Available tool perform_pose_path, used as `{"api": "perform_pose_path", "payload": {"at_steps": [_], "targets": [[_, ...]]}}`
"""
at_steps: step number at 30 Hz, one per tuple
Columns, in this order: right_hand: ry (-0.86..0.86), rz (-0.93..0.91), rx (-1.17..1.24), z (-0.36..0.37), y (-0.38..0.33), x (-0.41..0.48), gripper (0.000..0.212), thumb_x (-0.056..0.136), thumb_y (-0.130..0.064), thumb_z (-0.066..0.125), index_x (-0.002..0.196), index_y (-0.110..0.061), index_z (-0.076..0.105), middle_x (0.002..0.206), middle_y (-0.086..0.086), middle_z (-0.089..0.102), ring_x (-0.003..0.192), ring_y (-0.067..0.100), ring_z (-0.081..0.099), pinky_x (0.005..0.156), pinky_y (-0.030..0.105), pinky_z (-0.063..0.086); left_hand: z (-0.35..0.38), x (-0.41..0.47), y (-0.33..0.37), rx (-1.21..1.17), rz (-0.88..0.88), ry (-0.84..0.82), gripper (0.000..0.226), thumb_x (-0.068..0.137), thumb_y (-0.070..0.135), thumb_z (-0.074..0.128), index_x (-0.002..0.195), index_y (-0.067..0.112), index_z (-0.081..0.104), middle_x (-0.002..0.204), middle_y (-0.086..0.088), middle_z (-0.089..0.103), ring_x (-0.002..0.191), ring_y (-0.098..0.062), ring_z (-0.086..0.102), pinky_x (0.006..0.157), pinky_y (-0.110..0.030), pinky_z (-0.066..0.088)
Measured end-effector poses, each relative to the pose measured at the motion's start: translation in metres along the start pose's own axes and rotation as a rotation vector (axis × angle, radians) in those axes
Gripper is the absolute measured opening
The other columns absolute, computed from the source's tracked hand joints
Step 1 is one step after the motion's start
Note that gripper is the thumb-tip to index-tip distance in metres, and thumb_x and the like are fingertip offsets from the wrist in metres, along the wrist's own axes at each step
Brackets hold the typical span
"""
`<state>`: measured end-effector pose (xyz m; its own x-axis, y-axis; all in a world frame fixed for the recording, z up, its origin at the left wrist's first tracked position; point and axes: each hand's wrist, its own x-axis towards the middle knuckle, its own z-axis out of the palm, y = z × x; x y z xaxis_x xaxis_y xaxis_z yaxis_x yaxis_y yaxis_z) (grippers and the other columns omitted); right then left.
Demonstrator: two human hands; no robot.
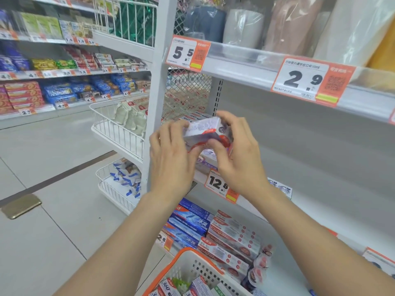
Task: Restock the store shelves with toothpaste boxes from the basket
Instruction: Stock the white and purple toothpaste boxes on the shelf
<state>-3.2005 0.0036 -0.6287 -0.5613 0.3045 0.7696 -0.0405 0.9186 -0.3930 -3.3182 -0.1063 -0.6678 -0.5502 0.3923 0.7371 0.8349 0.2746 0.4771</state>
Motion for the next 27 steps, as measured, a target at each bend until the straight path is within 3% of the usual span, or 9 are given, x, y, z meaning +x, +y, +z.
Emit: {"api": "perform_pose_path", "payload": {"at_steps": [3,6,8,11,14,16,18,23,27], "targets": [[0.091,0.014,0.165,-0.009,-0.024,0.010,0.053,0.097,-0.010,0.070,0.146,-0.016,0.049,0.124,-0.001,0.061,0.113,0.009,0.061,0.098,0.026,0.048,-0.014,0.003,0.001,-0.283,0.042,-0.130,0.055,0.103,0.034,0.063,0.153,0.022,0.041,0.147,0.004,0.053,0.133,-0.019,0.051,0.109,-0.043,0.044],[0.084,0.116,0.254,-0.011,-0.029,0.016,0.053,0.097,-0.021,0.073,0.143,-0.021,0.048,0.108,-0.006,0.069,0.093,0.016,0.067,0.083,0.032,0.053,-0.024,-0.001,0.005,-0.455,0.007,-0.319,0.056,0.101,0.033,0.068,0.152,0.032,0.045,0.136,0.014,0.063,0.125,-0.010,0.061,0.104,-0.041,0.051],[0.062,0.193,0.250,-0.008,-0.026,0.015,0.058,0.095,-0.035,0.076,0.144,-0.026,0.046,0.100,-0.009,0.070,0.083,0.012,0.066,0.079,0.035,0.053,-0.028,-0.003,0.009,-0.643,-0.169,-0.460,0.046,0.100,0.029,0.071,0.142,0.034,0.054,0.124,0.012,0.071,0.111,-0.012,0.071,0.095,-0.046,0.059],[-0.076,0.394,0.165,-0.006,-0.016,0.012,0.075,0.084,-0.052,0.078,0.147,-0.035,0.043,0.104,-0.010,0.072,0.089,0.006,0.069,0.081,0.030,0.054,-0.027,-0.005,0.015,-0.905,-0.494,-0.475,0.027,0.104,0.019,0.065,0.130,0.018,0.061,0.112,-0.003,0.077,0.101,-0.026,0.077,0.084,-0.047,0.065],[-0.368,0.622,-0.019,-0.015,-0.009,0.004,0.061,0.074,-0.050,0.079,0.129,-0.035,0.058,0.103,-0.009,0.073,0.090,0.006,0.070,0.069,0.023,0.053,-0.024,-0.006,0.019,-1.138,-0.677,-0.433,0.026,0.110,0.019,0.052,0.127,0.001,0.061,0.112,-0.014,0.078,0.101,-0.031,0.077,0.080,-0.041,0.065],[-0.412,0.631,-0.055,-0.022,-0.007,-0.004,0.049,0.074,-0.045,0.079,0.118,-0.032,0.063,0.106,-0.006,0.074,0.090,0.012,0.069,0.068,0.024,0.053,-0.020,-0.003,0.019,-1.257,-0.801,-0.350,0.028,0.112,0.020,0.049,0.127,0.000,0.061,0.115,-0.017,0.077,0.104,-0.032,0.077,0.083,-0.040,0.065],[-0.358,0.538,-0.134,-0.023,-0.009,-0.008,0.043,0.085,-0.036,0.078,0.125,-0.028,0.064,0.107,-0.007,0.073,0.088,0.013,0.067,0.070,0.023,0.048,-0.015,0.001,0.016,-1.283,-0.875,-0.303,0.028,0.113,0.020,0.046,0.125,0.001,0.061,0.114,-0.016,0.078,0.104,-0.030,0.077,0.084,-0.038,0.065],[-0.207,0.245,-0.335,0.001,0.009,-0.001,0.048,0.099,-0.022,0.066,0.145,-0.018,0.050,0.131,0.008,0.060,0.118,0.030,0.049,0.098,0.033,0.031,0.004,0.003,0.009,-1.108,-0.966,-0.324,0.015,0.108,0.008,0.055,0.122,0.004,0.058,0.122,-0.016,0.069,0.093,-0.018,0.075,0.074,-0.034,0.065],[-0.188,0.288,-0.348,0.020,0.028,-0.001,0.050,0.099,-0.024,0.068,0.147,-0.019,0.052,0.128,0.010,0.050,0.115,0.034,0.052,0.102,0.040,0.041,0.013,0.001,0.010,-0.973,-0.921,-0.417,0.048,0.099,-0.008,0.058,0.136,0.024,0.055,0.136,0.002,0.060,0.117,-0.017,0.065,0.089,-0.038,0.060]]}}
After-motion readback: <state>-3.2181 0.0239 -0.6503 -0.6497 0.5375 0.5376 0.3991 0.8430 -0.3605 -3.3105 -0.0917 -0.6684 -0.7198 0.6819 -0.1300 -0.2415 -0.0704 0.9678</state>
